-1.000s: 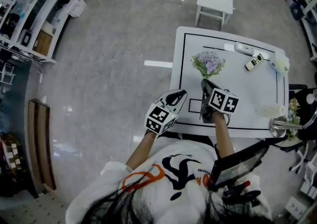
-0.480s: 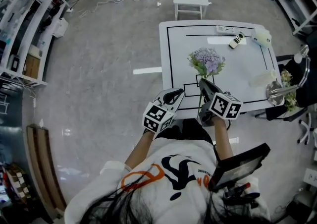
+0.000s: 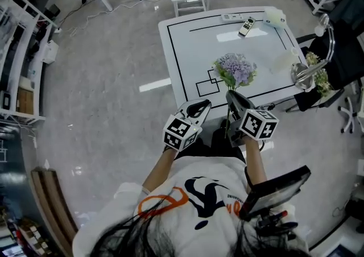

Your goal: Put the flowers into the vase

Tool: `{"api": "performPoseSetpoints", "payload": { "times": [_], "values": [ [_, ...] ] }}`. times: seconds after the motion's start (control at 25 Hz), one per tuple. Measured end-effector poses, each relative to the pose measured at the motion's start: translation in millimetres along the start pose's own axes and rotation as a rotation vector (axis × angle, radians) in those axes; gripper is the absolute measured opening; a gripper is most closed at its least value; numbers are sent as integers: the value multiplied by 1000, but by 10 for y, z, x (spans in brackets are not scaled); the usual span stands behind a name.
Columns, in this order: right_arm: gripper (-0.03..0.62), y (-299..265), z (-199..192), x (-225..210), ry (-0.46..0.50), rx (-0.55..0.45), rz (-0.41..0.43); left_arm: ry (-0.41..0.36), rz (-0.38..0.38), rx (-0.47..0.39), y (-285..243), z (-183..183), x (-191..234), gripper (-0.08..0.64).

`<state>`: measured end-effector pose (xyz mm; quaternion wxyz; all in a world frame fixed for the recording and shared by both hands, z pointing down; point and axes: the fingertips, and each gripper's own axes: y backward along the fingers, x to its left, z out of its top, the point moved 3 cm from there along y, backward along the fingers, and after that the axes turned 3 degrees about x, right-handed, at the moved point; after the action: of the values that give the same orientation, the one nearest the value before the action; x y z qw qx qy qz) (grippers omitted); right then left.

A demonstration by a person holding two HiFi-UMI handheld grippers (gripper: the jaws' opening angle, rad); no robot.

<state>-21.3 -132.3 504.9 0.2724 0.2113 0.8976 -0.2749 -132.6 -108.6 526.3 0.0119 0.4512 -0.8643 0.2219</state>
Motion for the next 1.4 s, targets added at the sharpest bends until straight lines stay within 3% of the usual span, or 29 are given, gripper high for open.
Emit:
{"api": "performPoseSetpoints", "payload": {
  "times": [0.36,0.68,1.08,1.4],
  "values": [
    [18,460,282,-267,32,-87,-47,-30,-60,12,-366,144,-304,12],
    [18,787,659,-858,20,-88,-32,-9,-65,17,-1067,387,-560,12],
    [18,944,1355,-1274,70,-82,80,-14,-10,8,-1862,744,-731,14],
    [18,989,1484,-1293,103,-46,161,1,40,6,-2079,815,-828,31]
  ]
}}
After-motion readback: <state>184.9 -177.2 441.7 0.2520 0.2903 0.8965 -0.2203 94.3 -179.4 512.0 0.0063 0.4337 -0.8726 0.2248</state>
